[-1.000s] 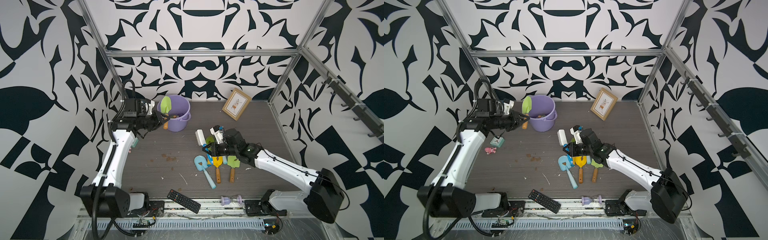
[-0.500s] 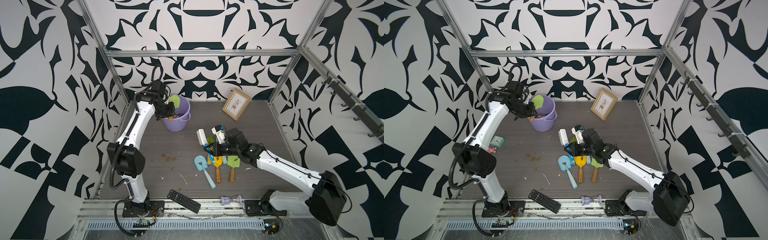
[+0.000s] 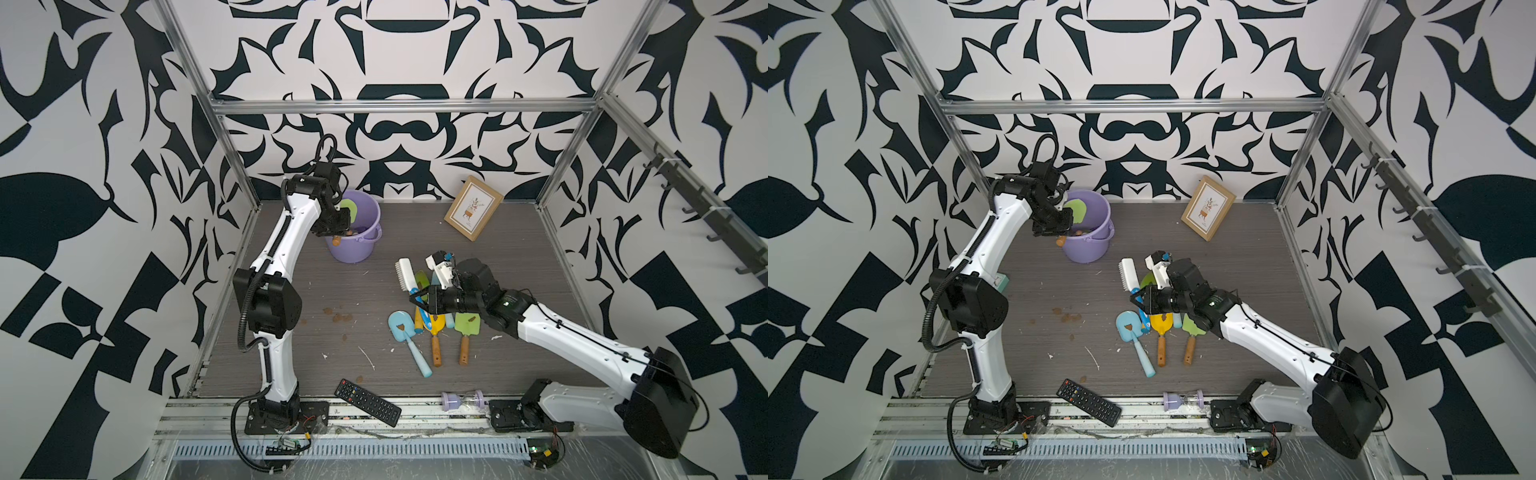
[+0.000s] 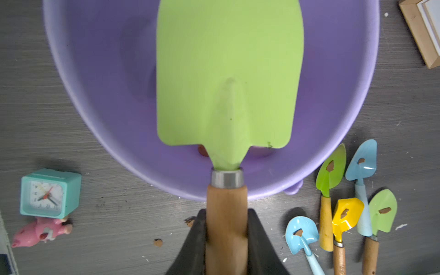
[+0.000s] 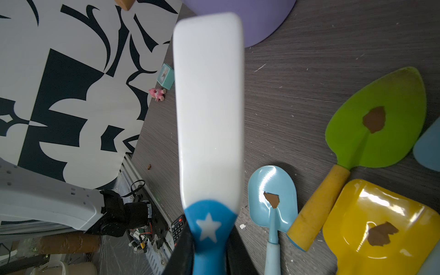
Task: Brush the soil off the hand trowel and place it into the bucket
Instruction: Place the hand trowel in the bucket.
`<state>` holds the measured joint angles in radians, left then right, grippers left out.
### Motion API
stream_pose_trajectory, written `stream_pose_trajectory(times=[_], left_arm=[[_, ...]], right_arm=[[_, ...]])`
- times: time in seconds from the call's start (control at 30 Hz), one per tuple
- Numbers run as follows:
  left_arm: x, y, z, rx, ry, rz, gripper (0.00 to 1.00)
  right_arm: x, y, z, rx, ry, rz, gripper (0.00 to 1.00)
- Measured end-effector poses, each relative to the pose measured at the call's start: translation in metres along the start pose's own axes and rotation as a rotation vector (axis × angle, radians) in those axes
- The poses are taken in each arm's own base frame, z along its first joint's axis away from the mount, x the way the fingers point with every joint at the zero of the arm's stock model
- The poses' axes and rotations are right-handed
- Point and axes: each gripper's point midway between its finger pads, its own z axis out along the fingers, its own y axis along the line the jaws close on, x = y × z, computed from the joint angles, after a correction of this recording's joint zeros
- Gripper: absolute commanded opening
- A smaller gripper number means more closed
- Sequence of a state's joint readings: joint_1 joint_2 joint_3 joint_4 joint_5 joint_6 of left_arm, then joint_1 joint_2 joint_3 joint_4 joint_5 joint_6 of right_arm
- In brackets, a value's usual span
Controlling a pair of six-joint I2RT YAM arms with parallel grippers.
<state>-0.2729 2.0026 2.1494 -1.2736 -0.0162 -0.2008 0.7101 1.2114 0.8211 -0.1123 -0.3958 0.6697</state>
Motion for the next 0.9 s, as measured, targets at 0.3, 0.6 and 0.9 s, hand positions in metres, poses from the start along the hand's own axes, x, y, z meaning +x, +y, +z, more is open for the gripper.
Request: stream_pose_trajectory(times=[0.3, 0.6, 0.9], left_arm=[[-0.011, 0.005, -0.012, -0.04, -0.045, 0.03, 0.67], [0.005, -0.013, -0.067, -0.013, -0.258, 0.056, 1.0], [0.121, -0.042, -0.072, 0.257, -0.327, -0.21, 1.0]], right_arm=[[0.0, -0.001, 0.0, 0.001, 0.001, 0.001, 0.0], [0.003, -0.004, -0.007, 0.031, -0.001, -0.014, 0.0], [0.008, -0.019, -0.028, 0.107, 0.002, -0.02, 0.0]])
